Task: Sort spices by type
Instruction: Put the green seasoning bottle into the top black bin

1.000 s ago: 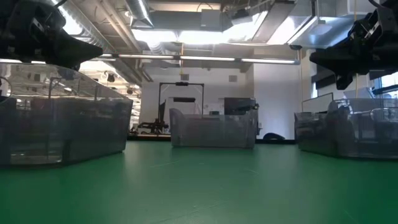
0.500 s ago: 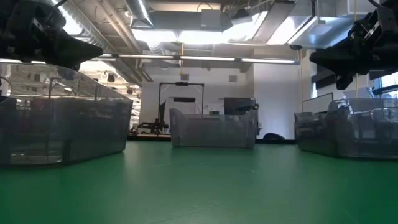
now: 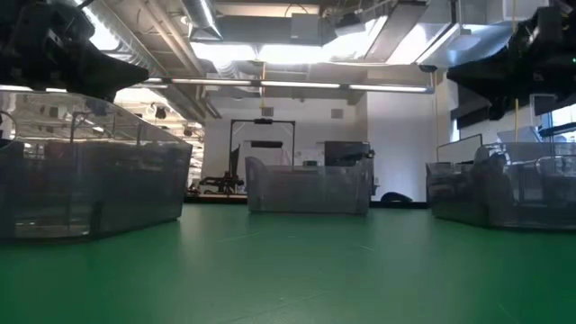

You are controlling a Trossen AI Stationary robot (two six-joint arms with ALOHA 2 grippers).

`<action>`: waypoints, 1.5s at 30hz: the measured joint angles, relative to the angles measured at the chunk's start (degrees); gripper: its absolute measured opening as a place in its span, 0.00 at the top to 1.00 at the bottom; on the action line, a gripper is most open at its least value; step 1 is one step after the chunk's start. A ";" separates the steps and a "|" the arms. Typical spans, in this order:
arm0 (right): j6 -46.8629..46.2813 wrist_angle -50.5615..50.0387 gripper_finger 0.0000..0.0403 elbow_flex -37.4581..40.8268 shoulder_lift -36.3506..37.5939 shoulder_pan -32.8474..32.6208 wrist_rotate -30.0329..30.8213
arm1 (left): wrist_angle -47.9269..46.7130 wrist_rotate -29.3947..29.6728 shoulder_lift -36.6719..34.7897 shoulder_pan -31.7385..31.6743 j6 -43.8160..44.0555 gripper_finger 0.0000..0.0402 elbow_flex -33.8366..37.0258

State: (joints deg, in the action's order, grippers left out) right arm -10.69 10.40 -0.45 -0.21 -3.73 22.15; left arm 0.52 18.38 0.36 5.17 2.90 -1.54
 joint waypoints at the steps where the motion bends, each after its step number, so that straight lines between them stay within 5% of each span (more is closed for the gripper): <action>1: 0.47 1.26 0.92 0.00 -0.03 0.00 1.21 | 0.42 0.01 0.00 0.00 -1.47 0.98 0.00; 13: 3.55 6.28 0.92 -0.16 -0.21 0.02 9.91 | 1.14 0.10 0.00 0.00 -3.90 0.98 -0.02; 20: 5.08 6.33 0.92 -3.97 -6.46 2.82 11.98 | 9.94 2.58 -0.02 -1.64 -6.91 0.98 -0.02; 27: 5.03 6.08 0.92 -8.79 -18.46 10.53 11.00 | 13.41 5.73 -0.02 -7.26 -9.23 0.98 -0.02; 45: 12.59 5.70 0.92 -35.79 -61.75 34.02 -9.59 | 13.40 6.79 -0.02 -20.52 -11.03 0.98 -0.02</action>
State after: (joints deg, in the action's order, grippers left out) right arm 1.89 16.10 -36.24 -61.96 30.29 12.56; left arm 13.92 25.17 0.34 -15.35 -8.12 -1.56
